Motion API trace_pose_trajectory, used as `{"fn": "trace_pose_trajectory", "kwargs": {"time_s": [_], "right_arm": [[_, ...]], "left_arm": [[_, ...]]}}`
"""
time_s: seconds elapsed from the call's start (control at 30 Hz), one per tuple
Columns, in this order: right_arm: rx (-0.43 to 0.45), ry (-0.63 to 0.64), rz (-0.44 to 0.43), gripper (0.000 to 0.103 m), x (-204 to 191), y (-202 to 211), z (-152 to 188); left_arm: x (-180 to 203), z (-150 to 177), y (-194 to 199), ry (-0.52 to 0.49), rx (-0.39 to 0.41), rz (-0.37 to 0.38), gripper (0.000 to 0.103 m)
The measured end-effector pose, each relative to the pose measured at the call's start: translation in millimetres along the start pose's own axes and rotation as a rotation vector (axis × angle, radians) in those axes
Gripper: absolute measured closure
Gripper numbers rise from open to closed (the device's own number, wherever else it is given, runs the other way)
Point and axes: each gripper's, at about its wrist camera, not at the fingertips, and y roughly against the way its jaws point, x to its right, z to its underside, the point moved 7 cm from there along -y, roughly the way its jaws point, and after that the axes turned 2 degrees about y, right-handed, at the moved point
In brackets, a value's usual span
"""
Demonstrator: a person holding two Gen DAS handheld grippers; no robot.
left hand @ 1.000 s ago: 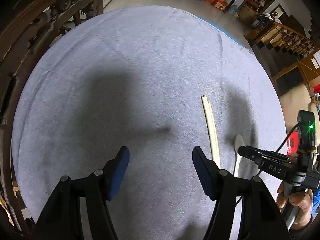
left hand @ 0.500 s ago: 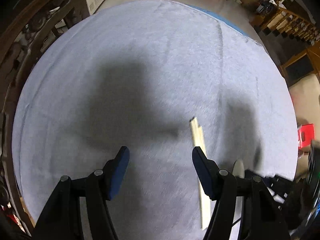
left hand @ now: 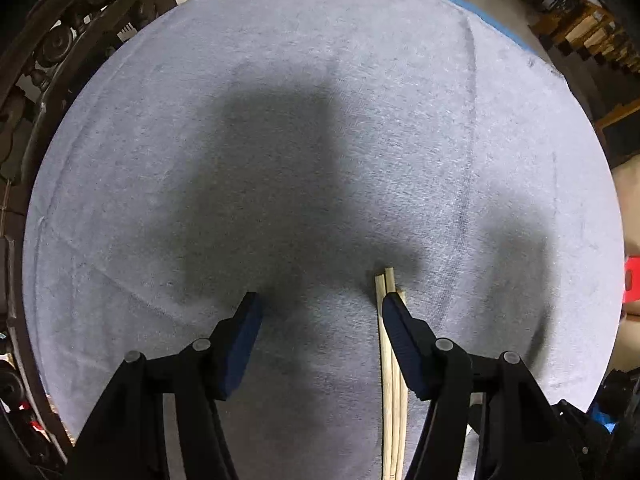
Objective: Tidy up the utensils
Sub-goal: 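Move the right tool over the white spoon while the left tool moves to the chopsticks, then close the left tool on wooden chopsticks while the right tool grasps the white spoon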
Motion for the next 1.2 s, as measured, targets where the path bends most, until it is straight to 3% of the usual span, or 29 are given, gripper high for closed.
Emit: {"fn": "trace_pose_trajectory", "kwargs": {"time_s": [0.13, 0.3, 0.43, 0.6, 0.77, 1.1, 1.2], "right_arm": [[0.002, -0.003, -0.012, 0.072, 1.4, -0.6, 0.7], [0.011, -0.009, -0.03, 0.072, 6.3, 2.5, 2.5], [0.011, -0.012, -0.046, 0.072, 11.8, 5.9, 3.7], [0.016, -0.014, -0.048, 0.072, 18.7, 8.5, 2.5], [0.023, -0.017, -0.068, 0.072, 24.0, 11.1, 6.9], [0.024, -0.022, -0.083, 0.072, 27.8, 13.7, 6.0], [0.022, -0.021, -0.083, 0.072, 28.2, 14.2, 6.0]], "left_arm": [[12.2, -2.4, 0.0, -0.012, -0.005, -0.04, 0.039], [29.1, -6.3, -1.2, -0.001, -0.034, -0.033, 0.041], [10.2, -1.1, 2.0, 0.024, -0.044, -0.02, 0.046], [3.4, 1.7, -1.9, 0.018, -0.054, -0.062, 0.046], [17.5, 1.9, 3.6, 0.016, -0.065, -0.009, 0.047], [60.8, 0.8, -3.3, -0.017, -0.05, -0.046, 0.044], [56.9, 0.8, 3.3, -0.013, -0.058, -0.029, 0.043]]}}
